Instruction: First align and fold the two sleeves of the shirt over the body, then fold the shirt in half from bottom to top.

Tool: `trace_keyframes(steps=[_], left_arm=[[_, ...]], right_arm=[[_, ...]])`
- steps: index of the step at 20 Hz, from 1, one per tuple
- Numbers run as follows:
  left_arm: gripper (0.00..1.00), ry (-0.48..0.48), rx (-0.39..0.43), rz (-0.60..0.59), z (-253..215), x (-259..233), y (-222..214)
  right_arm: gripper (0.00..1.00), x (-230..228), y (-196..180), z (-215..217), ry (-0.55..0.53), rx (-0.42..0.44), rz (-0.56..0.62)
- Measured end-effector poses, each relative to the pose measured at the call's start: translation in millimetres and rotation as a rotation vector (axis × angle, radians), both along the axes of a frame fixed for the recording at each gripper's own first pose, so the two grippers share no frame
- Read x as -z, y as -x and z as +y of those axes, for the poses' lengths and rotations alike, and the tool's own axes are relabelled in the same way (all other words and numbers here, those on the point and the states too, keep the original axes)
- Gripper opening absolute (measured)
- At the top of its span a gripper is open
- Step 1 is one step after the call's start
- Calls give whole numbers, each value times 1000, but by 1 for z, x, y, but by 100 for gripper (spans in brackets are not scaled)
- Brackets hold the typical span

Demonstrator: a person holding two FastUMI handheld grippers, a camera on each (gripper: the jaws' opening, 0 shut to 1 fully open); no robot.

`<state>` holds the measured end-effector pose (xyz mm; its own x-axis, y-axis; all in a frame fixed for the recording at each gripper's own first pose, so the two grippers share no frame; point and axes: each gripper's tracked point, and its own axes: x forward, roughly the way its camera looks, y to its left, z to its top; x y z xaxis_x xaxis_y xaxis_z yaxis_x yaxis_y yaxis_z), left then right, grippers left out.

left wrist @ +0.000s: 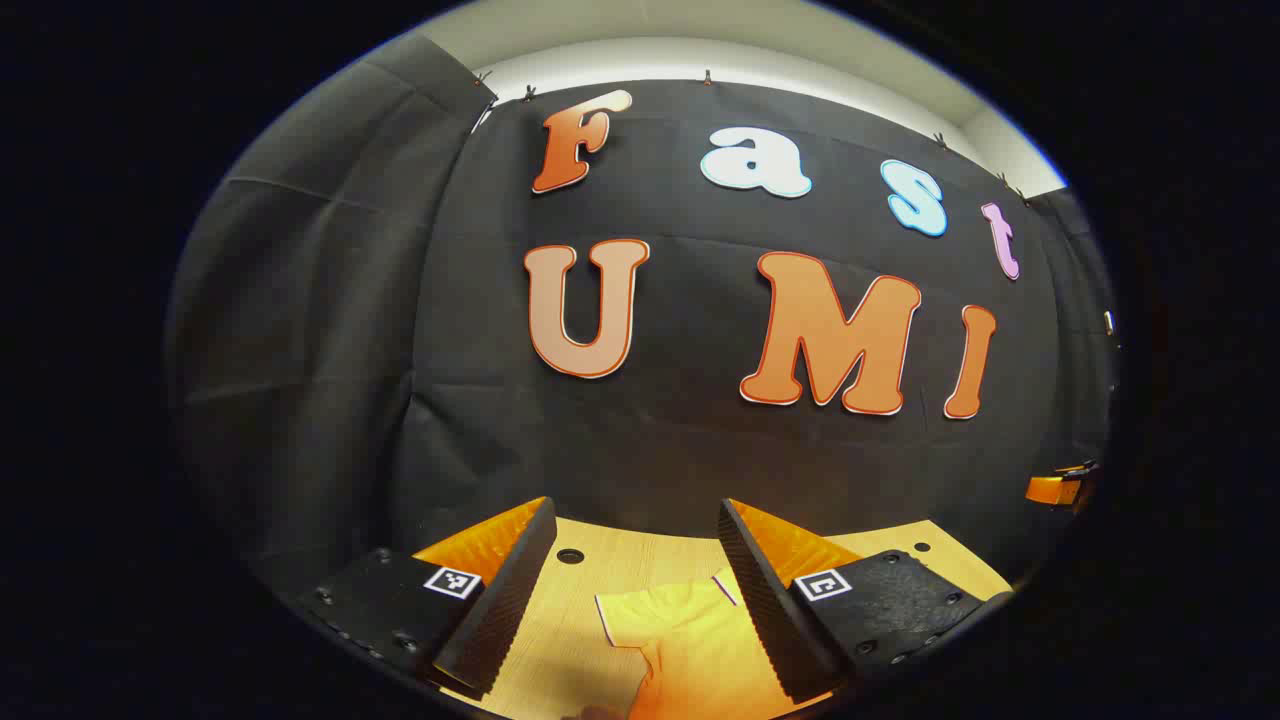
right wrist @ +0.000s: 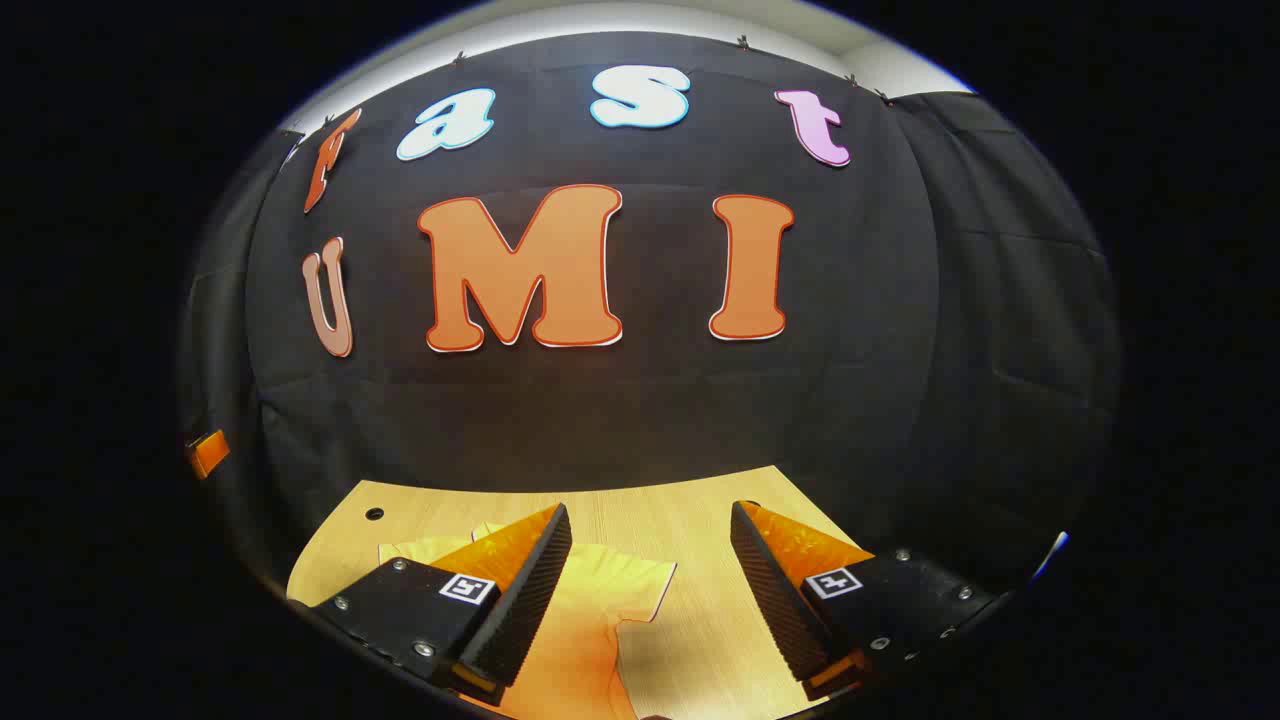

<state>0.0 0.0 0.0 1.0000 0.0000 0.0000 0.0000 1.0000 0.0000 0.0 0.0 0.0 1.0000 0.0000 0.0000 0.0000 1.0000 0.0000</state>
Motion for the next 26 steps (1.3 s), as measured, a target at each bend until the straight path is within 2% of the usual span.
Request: trace_keyframes(steps=[9, 16, 17, 26], left_arm=[[98, 9, 13, -10, -6, -2, 3], [97, -36, -15, -13, 1, 0, 6], [99, -39, -15, -10, 1, 0, 7], [98, -34, -5, 2, -2, 5, 10]], right_arm=[[97, -1, 2, -4, -1, 11, -1], [97, 1, 4, -2, 10, 5, -2], [97, 3, 3, -2, 12, 2, 4], [97, 16, 0, -2, 0, -7, 61]])
